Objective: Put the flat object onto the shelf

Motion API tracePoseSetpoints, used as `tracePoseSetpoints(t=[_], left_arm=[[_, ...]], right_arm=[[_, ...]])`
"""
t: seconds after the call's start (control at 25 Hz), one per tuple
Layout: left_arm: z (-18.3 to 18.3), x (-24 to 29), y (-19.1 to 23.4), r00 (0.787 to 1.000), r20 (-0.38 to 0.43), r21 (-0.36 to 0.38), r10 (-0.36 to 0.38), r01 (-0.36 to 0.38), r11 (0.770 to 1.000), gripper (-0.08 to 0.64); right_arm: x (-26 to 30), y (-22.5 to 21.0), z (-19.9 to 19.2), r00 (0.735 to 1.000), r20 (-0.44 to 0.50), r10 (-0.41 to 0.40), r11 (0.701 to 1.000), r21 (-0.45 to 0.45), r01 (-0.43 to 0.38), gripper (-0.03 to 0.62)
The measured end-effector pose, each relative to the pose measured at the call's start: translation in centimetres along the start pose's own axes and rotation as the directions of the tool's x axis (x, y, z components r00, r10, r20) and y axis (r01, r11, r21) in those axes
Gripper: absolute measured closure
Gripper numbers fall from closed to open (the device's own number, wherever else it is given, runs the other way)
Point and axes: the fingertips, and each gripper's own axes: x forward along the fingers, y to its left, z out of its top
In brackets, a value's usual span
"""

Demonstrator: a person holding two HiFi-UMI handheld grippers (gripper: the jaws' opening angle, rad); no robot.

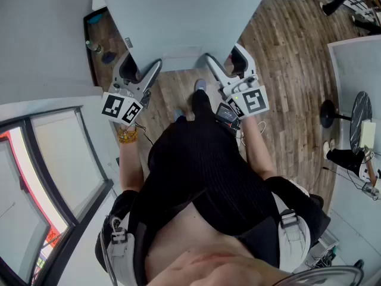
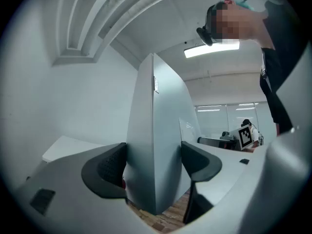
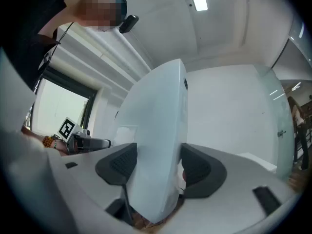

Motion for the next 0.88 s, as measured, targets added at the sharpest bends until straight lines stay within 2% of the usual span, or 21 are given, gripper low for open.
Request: tracePoseSetpoints(t=[0.36,0.64,0.88], left_arm=[[0.2,-0.1,0.2,1.0,0.008,-0.013,-0.005,0.005,1.0,0.222],[-0.3,0.2,0.9,1.0,-0.011,-0.006,-0.008,0.008,1.0,0.222],[-0.4,7.3,3.0,0.999,-0.034,-0.017,-0.015,0.014,1.0,0.222]], right_arm=[[0.0,0.2,0.1,1.0,0.021,0.02,0.999,0.048,-0.021,0.303],[0.6,-0.1,-0.7,0.999,0.028,0.015,0.998,0.053,-0.017,0.304],[3.8,-6.5,-0.9,1.0,0.018,-0.001,0.998,0.057,0.0,0.303]])
